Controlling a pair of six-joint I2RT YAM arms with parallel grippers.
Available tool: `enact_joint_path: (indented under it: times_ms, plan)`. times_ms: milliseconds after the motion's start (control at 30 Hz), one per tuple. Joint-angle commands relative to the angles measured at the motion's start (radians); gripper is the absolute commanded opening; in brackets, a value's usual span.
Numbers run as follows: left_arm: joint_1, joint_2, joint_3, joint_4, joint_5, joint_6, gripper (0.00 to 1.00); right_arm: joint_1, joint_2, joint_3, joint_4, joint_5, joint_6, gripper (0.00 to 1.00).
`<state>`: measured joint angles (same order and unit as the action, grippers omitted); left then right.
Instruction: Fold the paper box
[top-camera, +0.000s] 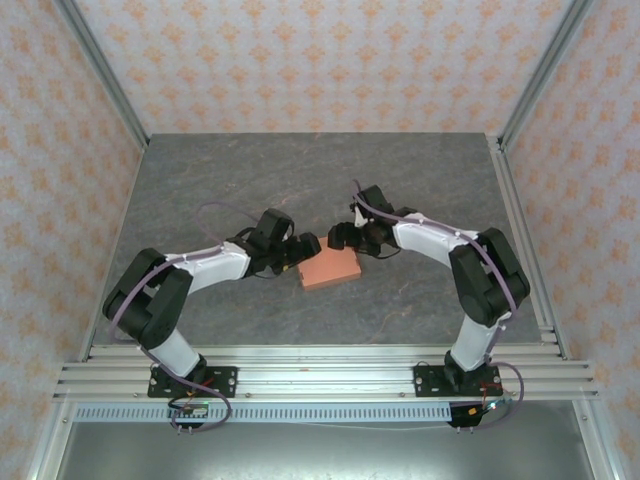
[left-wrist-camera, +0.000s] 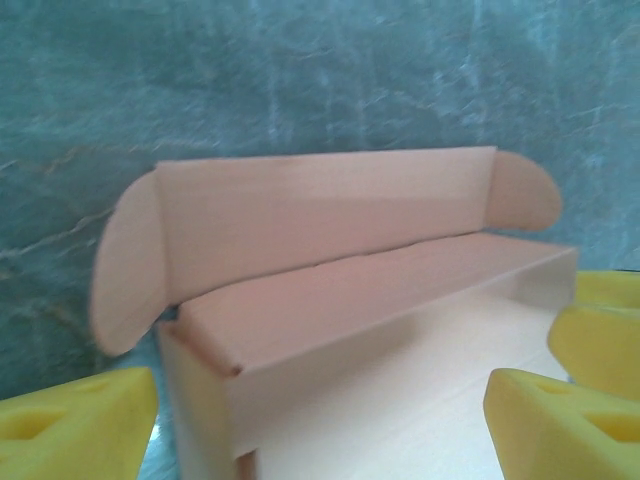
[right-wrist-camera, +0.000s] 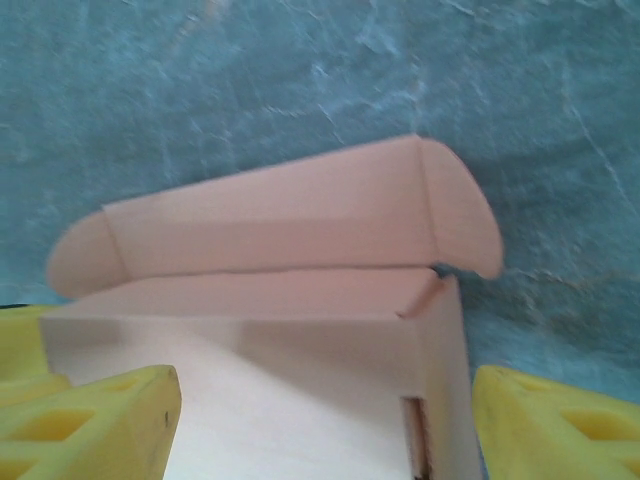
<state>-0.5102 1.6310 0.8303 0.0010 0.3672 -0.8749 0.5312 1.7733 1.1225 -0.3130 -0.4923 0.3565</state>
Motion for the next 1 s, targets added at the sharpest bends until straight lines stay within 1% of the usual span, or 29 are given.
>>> enact_joint_path:
  times_ms: [0,100,233,400,467,500,600,633,700,733,867,967]
  plan:
    - [0.005,0.037,0.045,0.025,0.016,-0.013,0.84,-0.001,0.048,0.036,0.008,-0.049,0.04,0.77]
    - [0.008,0.072,0.076,0.006,0.017,-0.004,0.82,-0.002,0.075,0.061,0.023,-0.063,0.054,0.74]
    - [0.018,0.08,0.09,0.036,0.029,-0.008,0.76,-0.001,0.071,0.085,0.058,-0.067,0.077,0.68]
    - [0.017,0.051,0.172,0.022,-0.002,0.067,0.74,-0.002,0.022,0.083,0.173,-0.067,0.082,0.64]
    - [0.02,0.042,0.209,0.032,-0.025,0.111,0.69,-0.005,-0.003,0.069,0.248,-0.069,0.076,0.63]
    - [0.022,0.041,0.22,0.046,-0.027,0.127,0.69,-0.006,-0.013,0.062,0.282,-0.074,0.075,0.62]
    - [0.029,0.041,0.247,0.122,-0.022,0.18,0.6,-0.014,-0.047,0.013,0.441,-0.092,0.07,0.58]
    - [0.03,0.037,0.24,0.175,-0.015,0.2,0.55,-0.018,-0.06,-0.017,0.519,-0.1,0.071,0.57]
    - [0.03,0.025,0.204,0.29,-0.005,0.241,0.53,-0.022,-0.091,-0.087,0.682,-0.106,0.061,0.55]
    - [0.029,0.013,0.174,0.353,0.0,0.268,0.51,-0.022,-0.109,-0.13,0.746,-0.085,0.048,0.53]
    - [0.029,-0.011,0.056,0.5,-0.011,0.388,0.51,-0.022,-0.134,-0.287,0.934,-0.014,-0.019,0.47]
    - [0.029,-0.002,-0.04,0.653,0.034,0.418,0.51,-0.022,-0.103,-0.368,1.051,-0.023,-0.029,0.44]
